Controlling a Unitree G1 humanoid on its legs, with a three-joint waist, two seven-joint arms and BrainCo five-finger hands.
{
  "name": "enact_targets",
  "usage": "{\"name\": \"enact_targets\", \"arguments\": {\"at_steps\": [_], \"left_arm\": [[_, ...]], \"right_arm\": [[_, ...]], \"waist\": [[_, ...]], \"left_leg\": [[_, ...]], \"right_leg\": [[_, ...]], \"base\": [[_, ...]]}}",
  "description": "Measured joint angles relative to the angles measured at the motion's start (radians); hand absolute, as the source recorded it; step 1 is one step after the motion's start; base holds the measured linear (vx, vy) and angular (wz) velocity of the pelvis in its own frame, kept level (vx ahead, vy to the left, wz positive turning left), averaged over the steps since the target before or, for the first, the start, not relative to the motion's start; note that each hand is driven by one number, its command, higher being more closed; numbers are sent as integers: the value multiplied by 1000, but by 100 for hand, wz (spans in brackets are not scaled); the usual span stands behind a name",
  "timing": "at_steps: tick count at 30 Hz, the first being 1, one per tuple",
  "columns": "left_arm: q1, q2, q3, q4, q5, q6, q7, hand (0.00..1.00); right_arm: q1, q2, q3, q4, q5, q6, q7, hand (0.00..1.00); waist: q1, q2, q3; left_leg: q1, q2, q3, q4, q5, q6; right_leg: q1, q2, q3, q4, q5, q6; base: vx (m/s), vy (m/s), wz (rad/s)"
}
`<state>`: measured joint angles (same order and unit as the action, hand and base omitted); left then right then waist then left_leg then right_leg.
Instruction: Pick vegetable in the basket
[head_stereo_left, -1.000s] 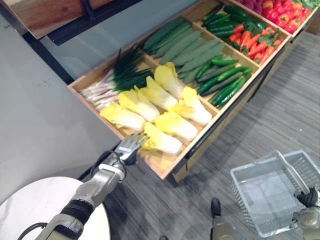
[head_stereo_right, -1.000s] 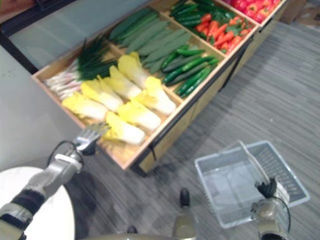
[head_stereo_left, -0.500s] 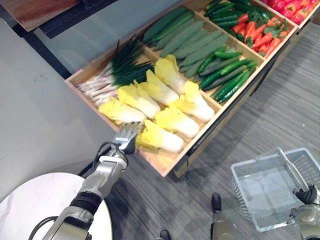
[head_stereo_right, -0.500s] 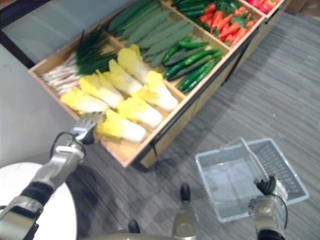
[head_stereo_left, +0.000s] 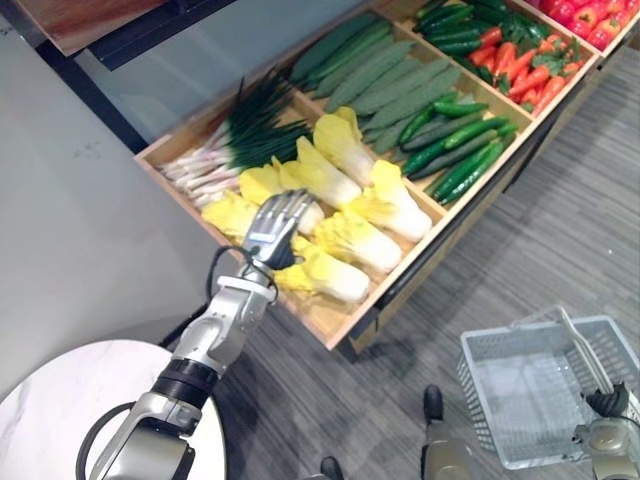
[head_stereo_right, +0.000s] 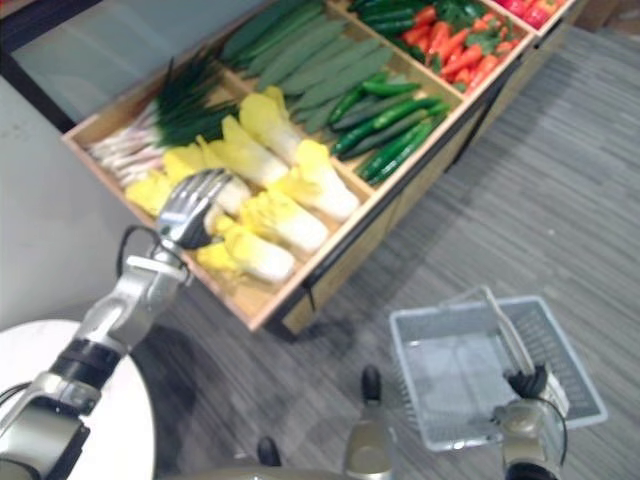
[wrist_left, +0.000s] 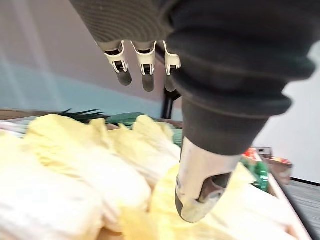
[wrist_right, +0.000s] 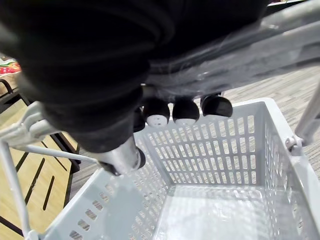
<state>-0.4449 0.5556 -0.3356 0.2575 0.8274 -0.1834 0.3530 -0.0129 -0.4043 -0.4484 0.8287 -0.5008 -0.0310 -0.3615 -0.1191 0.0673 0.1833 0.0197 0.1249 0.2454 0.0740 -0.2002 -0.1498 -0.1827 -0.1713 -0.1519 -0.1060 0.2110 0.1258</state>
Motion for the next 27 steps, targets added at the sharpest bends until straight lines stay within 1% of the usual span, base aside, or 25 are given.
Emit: {"name": "enact_targets", "arguments": {"at_steps": [2, 3, 5, 10, 15, 19, 22, 27], "left_arm": [[1, 1, -30, -18, 0, -34, -23, 0], [7, 6, -36, -18, 0, -50, -36, 0], [19, 19, -48, -18, 0, -57, -47, 0], [44, 37, -52, 19, 0, -55, -48, 0], [45, 36, -52, 96, 3, -37, -45, 0], [45, 36, -50, 158, 10, -3, -41, 0], [38, 36, -46, 195, 10, 10, -35, 0], [27, 36, 0, 259, 9, 35, -6, 0]], "right_arm": [[1, 0, -25, 0, 0, 0, 0, 100], [-6, 0, -25, 5, 0, -1, 0, 100], [-8, 0, -25, 6, 0, -1, 0, 100], [-9, 0, -16, 12, 0, -1, 0, 100], [-14, -1, -16, 13, 0, -1, 0, 100], [-25, -3, -16, 40, 0, -1, -1, 100], [-29, -5, -17, 52, 1, 2, 0, 100], [-38, -5, -19, 57, 7, 3, 0, 100]], "waist": [[11, -1, 0], [12, -2, -1], [12, -4, -1], [13, -5, -1], [11, -5, 0], [10, -5, 0], [10, -6, 0], [12, -12, 0]], "left_leg": [[-1, -1, -1, 2, 0, 0], [2, -1, -1, 2, -1, 3], [2, -1, -3, 4, -2, 4], [0, -1, -6, 17, -6, 9], [-1, 4, -5, 19, -6, 9], [-2, 10, 1, 17, -7, 7], [-3, 10, 1, 16, -8, 6], [-25, 7, 0, 18, -9, 6]], "right_leg": [[-1, 0, 3, 0, 6, -7], [-1, 1, 0, 0, 7, -8], [0, 0, -1, 0, 7, -8], [3, -1, -2, 0, 7, -8], [0, 4, -1, -1, 6, -9], [-4, 12, 1, 0, 6, -9], [-7, 11, 0, 0, 6, -9], [-27, 8, -1, 0, 6, -9]], "base": [[-1, -7, -2], [-6, -15, -6], [0, 0, 0], [0, 0, 0], [-7, -28, -3], [5, -12, -4], [0, 0, 0], [0, 0, 0]]}}
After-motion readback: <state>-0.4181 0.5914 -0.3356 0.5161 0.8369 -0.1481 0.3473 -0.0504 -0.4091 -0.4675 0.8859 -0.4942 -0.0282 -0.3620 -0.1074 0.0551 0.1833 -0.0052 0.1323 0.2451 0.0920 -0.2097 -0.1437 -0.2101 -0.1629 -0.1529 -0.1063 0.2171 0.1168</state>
